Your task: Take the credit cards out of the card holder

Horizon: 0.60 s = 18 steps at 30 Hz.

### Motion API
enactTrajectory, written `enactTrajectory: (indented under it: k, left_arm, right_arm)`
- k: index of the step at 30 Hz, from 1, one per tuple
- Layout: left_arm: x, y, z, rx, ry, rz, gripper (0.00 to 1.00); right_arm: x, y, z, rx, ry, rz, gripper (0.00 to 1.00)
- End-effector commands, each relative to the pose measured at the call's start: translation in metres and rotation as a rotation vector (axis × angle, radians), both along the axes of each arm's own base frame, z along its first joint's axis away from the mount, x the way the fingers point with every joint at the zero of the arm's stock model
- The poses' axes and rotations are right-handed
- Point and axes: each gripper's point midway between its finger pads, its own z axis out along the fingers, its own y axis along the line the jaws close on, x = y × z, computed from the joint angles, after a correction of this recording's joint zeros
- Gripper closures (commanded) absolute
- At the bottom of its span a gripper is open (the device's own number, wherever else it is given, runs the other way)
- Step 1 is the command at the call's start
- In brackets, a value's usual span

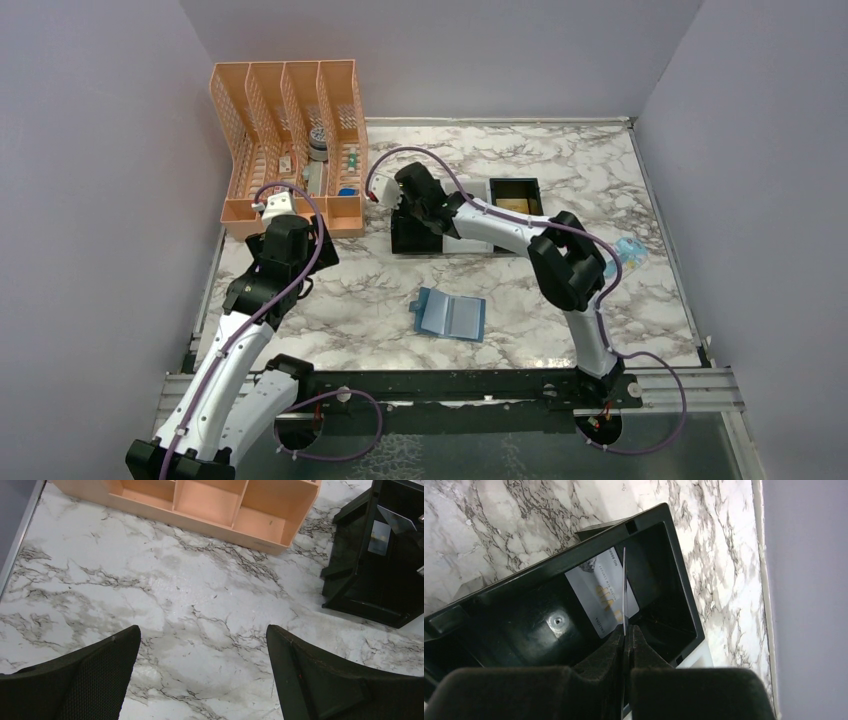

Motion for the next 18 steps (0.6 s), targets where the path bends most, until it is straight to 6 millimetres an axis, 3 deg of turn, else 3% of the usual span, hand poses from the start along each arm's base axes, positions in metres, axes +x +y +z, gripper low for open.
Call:
enactTrajectory:
  k: [1,18]
  left_arm:
    - [0.003,0.001,0.007,0.007,-0.028,-0.006,0.01]
    - [0.003,0.000,0.009,0.002,-0.042,-0.019,0.01]
  right_arm:
    - [0.006,0.002,-0.002,-0.061,-0.022,0.013,0.99]
    - [0.023,0.006,-0.026,-0.143,-0.056,0.020,0.97]
